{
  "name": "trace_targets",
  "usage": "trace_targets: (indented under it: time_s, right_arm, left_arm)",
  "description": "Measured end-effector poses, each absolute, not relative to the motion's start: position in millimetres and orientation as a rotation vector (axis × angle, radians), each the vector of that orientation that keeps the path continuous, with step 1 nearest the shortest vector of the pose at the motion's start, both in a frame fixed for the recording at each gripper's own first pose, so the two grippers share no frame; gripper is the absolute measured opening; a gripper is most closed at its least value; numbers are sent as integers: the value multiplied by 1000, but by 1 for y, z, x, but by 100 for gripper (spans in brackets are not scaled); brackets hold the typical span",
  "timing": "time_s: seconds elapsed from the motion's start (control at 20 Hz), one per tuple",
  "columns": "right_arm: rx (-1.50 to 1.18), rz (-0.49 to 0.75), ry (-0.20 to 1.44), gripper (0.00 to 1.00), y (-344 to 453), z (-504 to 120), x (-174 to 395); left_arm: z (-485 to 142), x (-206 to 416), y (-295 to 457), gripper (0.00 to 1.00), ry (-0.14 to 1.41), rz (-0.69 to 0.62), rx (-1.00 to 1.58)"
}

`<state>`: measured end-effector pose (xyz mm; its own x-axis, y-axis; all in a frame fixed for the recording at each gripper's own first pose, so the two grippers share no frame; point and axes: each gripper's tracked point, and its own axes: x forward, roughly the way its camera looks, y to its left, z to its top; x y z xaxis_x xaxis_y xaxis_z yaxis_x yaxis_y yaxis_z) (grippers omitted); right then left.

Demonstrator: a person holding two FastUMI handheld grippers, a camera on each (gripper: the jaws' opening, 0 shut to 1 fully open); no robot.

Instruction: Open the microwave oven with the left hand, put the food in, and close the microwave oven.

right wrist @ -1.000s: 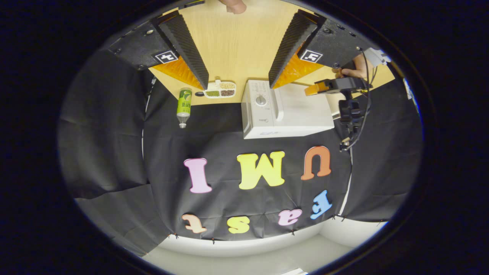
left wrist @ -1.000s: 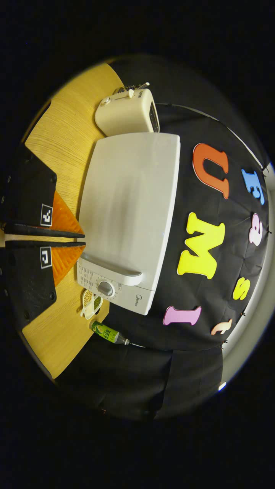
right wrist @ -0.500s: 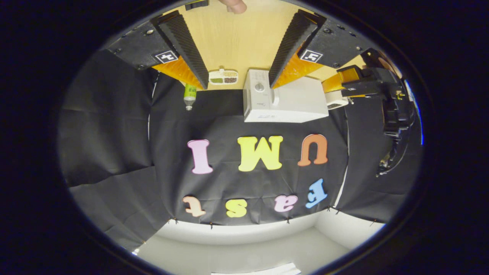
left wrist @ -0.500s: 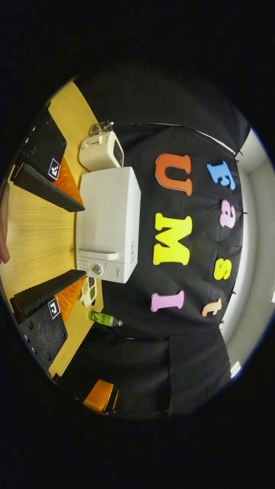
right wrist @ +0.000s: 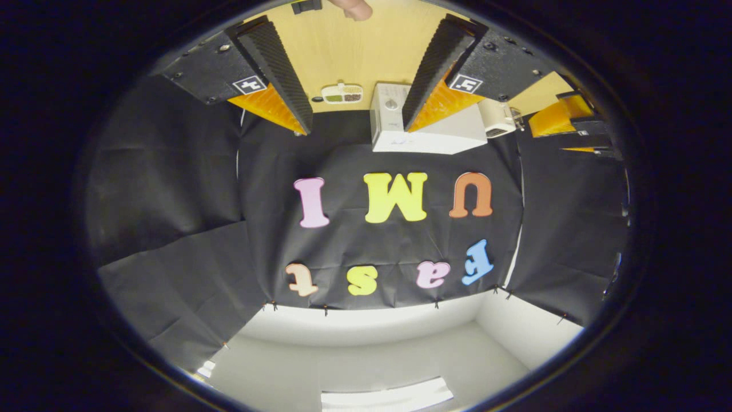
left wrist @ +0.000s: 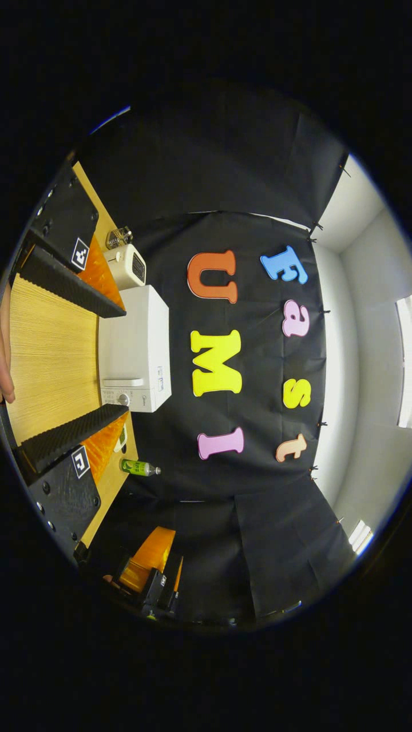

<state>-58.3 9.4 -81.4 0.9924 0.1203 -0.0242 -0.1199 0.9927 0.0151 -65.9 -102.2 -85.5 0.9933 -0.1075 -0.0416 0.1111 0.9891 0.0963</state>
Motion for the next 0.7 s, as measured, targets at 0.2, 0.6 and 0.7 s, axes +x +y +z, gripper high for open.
trace_targets:
  time_s: [0.2,0.6,0.7]
  right_arm:
    - [52,120,41,100,7,-90,-71]
    - [58,167,-20,91,18,-67,-90]
    - [56,166,-25,91,16,-65,-93]
  left_arm:
    - [-87,-92,-94,84,26,-107,73]
    - [-71,-108,-89,95,-22,-119,81]
    - [-73,-110,-90,95,-16,-128,76]
